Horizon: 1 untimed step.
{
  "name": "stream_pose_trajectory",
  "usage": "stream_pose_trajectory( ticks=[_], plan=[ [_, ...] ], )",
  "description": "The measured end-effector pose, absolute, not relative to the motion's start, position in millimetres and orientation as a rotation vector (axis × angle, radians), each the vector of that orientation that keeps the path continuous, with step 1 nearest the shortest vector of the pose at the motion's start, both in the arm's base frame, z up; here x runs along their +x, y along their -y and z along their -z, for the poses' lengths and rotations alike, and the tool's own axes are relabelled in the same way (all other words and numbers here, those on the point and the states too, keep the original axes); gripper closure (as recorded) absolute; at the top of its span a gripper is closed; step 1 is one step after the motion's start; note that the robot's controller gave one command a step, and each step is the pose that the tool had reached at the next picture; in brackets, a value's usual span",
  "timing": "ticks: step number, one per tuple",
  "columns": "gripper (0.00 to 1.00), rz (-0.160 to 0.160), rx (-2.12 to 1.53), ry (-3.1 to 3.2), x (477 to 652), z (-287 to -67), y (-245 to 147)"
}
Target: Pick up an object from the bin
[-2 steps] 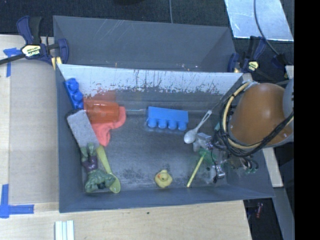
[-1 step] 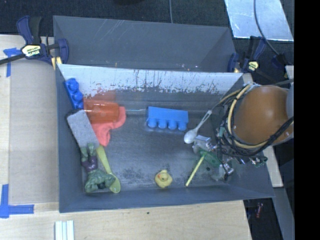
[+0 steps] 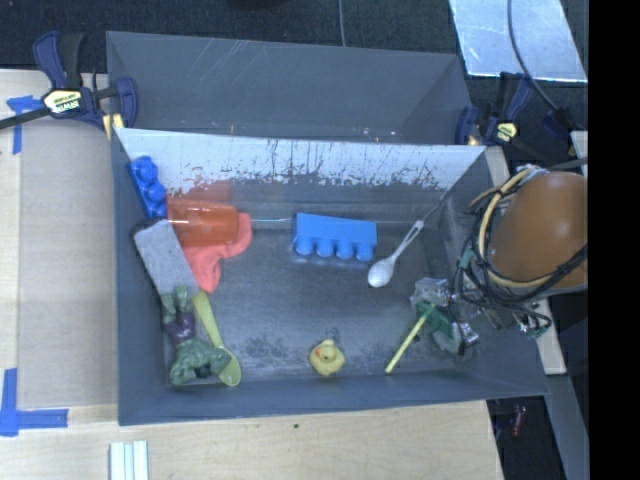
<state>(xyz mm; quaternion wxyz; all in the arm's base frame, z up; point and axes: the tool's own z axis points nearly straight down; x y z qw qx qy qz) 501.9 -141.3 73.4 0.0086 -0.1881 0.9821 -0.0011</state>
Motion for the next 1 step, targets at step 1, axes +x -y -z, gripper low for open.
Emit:
stream_pose_trajectory(
  ticks=[1],
  plan=[
    [1.0,0.003,-0.588,-3.069,501.9,-73.4,141.3]
  ],
)
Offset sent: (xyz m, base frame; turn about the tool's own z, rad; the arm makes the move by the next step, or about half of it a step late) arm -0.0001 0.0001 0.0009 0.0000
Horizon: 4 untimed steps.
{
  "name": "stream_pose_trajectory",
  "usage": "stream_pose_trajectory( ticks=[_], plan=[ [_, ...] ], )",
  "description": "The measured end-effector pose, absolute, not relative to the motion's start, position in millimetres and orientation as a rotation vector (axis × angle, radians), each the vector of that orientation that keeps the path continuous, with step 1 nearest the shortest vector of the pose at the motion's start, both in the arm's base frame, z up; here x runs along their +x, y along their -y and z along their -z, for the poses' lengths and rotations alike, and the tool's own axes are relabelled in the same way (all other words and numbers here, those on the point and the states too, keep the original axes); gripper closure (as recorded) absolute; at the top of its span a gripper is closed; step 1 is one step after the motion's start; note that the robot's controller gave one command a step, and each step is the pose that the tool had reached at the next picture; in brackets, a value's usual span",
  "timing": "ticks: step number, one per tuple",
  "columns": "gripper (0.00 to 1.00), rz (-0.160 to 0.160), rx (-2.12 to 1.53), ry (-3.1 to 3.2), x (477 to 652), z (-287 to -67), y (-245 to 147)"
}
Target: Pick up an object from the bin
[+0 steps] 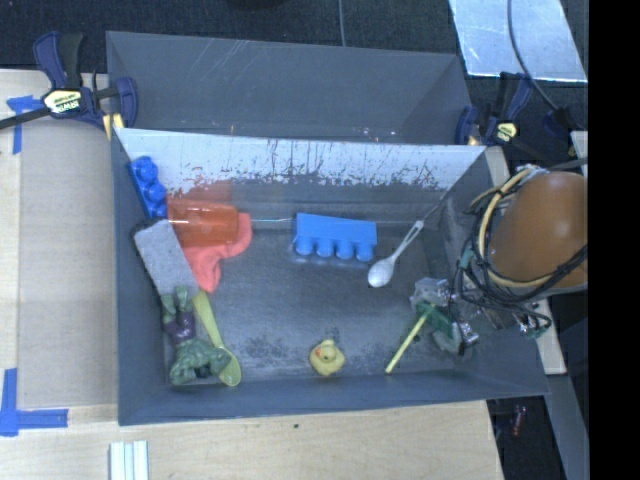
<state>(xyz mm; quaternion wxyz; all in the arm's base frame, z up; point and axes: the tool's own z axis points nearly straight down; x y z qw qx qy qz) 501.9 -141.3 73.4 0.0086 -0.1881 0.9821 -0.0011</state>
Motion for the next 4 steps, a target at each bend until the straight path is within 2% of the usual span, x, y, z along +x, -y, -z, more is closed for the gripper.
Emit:
stream_pose_trajectory(
  ticks=[2,4],
  plan=[
    [1.0,0.005,-0.585,-3.065,502.0,-80.1,141.3],
    [1.0,0.002,-0.584,-3.069,501.1,-160.0,141.1]
  ],
)
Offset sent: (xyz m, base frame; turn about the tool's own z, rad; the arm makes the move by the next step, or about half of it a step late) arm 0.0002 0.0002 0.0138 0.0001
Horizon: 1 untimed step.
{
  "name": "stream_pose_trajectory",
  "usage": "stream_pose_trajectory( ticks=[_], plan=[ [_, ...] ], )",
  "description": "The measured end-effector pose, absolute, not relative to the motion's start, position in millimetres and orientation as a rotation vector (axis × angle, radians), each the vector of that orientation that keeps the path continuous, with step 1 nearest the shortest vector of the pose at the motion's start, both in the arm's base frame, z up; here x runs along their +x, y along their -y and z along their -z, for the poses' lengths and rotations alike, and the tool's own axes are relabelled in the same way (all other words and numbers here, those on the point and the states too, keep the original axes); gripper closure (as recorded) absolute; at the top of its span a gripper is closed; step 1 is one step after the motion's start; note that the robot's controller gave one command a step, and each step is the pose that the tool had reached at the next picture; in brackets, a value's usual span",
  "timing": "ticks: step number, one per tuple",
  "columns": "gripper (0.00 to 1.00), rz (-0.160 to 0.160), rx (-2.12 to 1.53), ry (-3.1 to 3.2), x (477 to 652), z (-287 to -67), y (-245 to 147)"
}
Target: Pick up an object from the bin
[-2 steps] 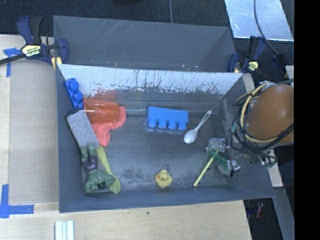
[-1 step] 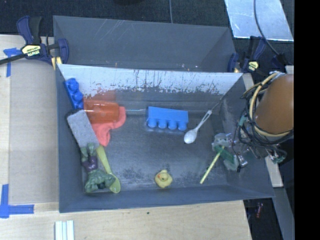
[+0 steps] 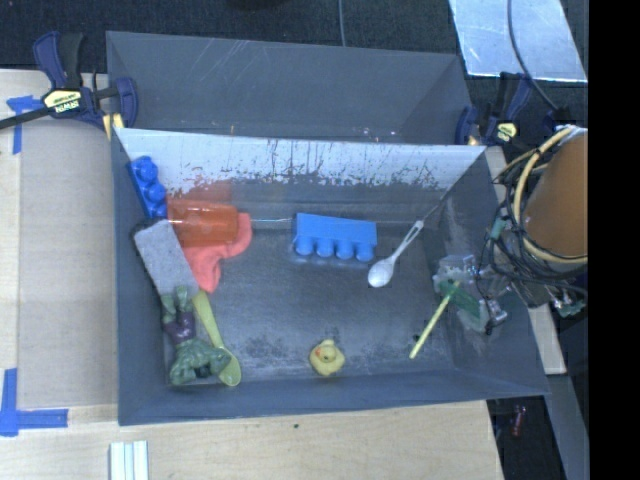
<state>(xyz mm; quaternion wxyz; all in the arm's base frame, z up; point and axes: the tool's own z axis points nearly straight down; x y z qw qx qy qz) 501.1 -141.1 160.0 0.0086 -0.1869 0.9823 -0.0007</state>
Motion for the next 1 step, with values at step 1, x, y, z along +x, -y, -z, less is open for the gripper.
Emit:
stream_pose_trajectory(
  ticks=[1],
  plan=[
    [1.0,0.003,-0.583,-3.068,501.5,-186.6,141.3]
  ],
)
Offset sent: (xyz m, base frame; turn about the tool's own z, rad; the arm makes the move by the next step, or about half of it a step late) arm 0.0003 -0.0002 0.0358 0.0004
